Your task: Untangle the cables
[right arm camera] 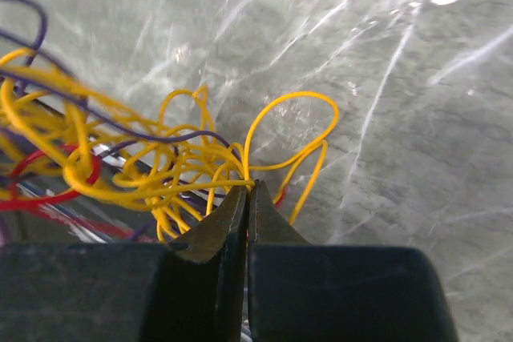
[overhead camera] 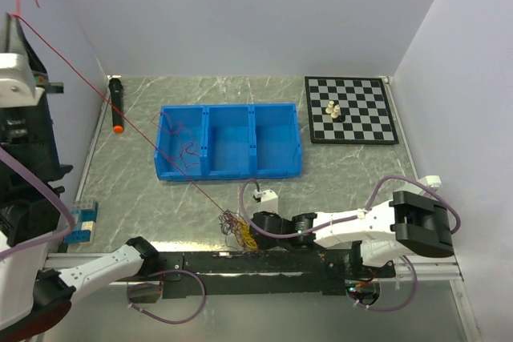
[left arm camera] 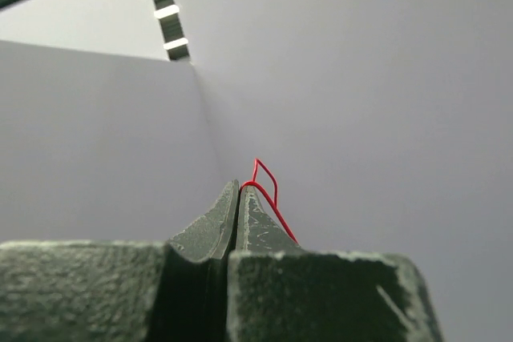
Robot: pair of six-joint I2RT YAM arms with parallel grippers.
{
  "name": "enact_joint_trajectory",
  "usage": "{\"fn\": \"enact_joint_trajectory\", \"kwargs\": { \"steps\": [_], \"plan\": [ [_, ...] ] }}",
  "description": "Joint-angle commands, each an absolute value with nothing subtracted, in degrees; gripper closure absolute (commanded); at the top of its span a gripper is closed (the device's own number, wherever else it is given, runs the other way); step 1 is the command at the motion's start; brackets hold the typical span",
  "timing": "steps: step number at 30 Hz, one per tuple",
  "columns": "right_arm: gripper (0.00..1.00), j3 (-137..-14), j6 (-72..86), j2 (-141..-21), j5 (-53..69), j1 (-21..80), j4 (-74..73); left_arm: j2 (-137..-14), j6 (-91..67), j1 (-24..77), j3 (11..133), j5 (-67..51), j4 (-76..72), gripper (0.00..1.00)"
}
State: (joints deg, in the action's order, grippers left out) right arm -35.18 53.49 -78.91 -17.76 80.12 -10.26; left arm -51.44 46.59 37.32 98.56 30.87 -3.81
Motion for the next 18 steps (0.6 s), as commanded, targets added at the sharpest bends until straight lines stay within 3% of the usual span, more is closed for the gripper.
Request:
{"fn": "enact_joint_trajectory", "kwargs": {
  "steps": [1,9,14,18],
  "plan": [
    [1.0,-32.43,60.02,-77.17,-21.97,80.68,-19.15,-54.92,54.31,37.18,105.19,29.89,-19.68,0.99],
    [1.0,-29.8,65.91,-75.94,-23.91,80.68,-22.5,-65.47,60.91,37.09,123.64,26.72,-22.69,0.99],
    [1.0,-28.3,69.34,-74.8,-24.78,80.68,-24.95,-65.65,63.27,37.18,123.31,23.12,-23.9,0.99],
    [1.0,-26.81,72.24,-73.92,-24.96,80.68,-26.45,-70.03,65.65,37.18,131.38,22.06,-24.87,0.99]
  ]
}}
